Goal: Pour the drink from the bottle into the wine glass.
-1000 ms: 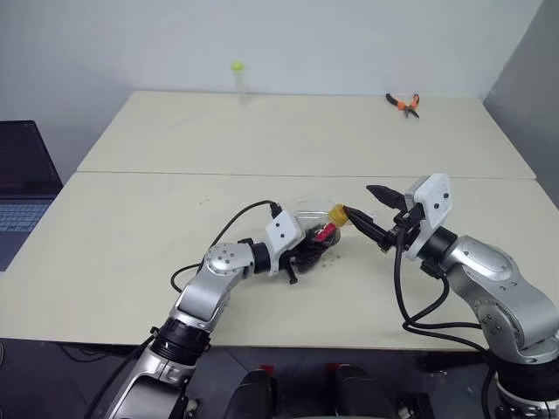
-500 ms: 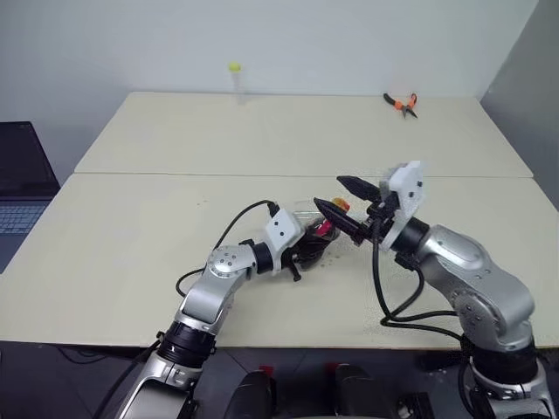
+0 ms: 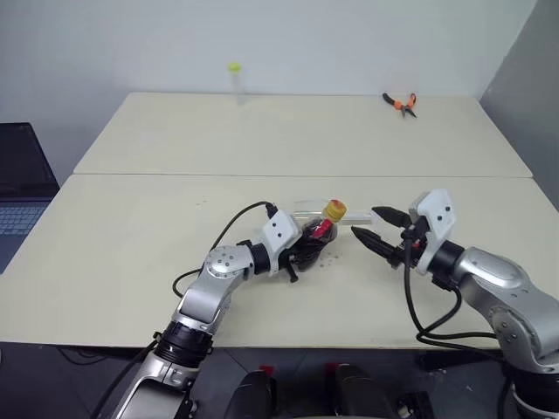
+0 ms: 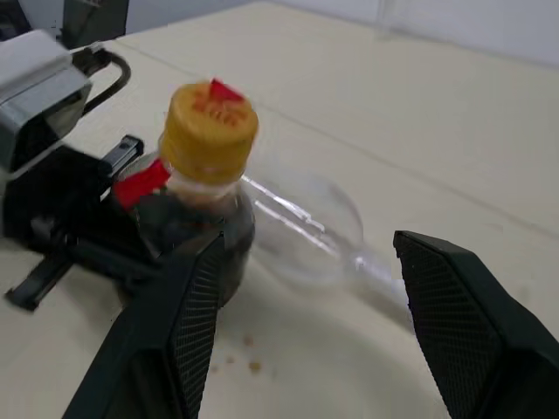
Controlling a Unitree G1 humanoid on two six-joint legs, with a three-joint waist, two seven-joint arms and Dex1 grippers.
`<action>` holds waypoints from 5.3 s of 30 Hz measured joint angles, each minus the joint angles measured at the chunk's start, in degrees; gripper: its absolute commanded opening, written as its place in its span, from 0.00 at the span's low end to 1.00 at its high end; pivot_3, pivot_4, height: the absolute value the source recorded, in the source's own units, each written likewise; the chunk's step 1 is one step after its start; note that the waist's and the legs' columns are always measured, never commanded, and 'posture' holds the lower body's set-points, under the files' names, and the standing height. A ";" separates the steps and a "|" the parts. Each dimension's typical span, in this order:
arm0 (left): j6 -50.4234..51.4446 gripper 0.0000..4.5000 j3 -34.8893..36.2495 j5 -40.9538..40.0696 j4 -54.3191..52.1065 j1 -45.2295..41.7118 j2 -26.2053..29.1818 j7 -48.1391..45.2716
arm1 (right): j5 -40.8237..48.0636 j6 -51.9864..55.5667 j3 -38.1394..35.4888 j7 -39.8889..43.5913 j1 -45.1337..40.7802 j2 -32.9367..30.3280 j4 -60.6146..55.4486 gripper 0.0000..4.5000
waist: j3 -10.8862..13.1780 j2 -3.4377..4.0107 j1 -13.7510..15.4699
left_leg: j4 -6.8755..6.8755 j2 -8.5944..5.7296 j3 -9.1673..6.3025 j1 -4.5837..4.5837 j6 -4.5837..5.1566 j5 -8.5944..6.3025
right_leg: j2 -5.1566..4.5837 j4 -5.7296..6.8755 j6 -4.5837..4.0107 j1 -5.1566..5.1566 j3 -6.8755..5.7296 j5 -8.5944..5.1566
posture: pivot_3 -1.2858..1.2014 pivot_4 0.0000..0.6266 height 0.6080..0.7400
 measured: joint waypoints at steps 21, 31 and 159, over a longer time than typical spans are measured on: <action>-0.17 0.19 -0.10 0.03 0.25 -0.10 -0.19 -0.16 | -2.48 -0.84 6.34 -7.40 -7.38 8.81 2.01 0.73 | 0.00 0.00 0.22 | 0.02 -0.04 -0.03 -0.02 -0.02 0.01 | -0.04 -0.02 0.00 0.00 -0.02 0.00 | 0.52 0.24 1.00; -0.18 0.19 -0.04 0.02 0.25 -0.10 0.03 -0.18 | 15.04 6.83 -3.62 -2.08 -1.13 3.50 -0.97 0.73 | 0.00 0.00 0.11 | 0.00 0.00 -0.02 0.01 0.01 0.00 | 0.00 0.00 0.00 0.01 -0.01 0.00 | 0.52 0.24 1.00; -1.24 0.18 -0.12 0.07 0.10 0.78 -0.50 -0.06 | 4.22 2.35 6.32 -12.41 -7.49 9.66 0.34 0.69 | 0.00 0.01 0.06 | 0.01 -0.02 -0.03 0.00 0.00 0.00 | -0.01 -0.02 0.00 0.02 -0.01 0.00 | 0.52 0.24 1.00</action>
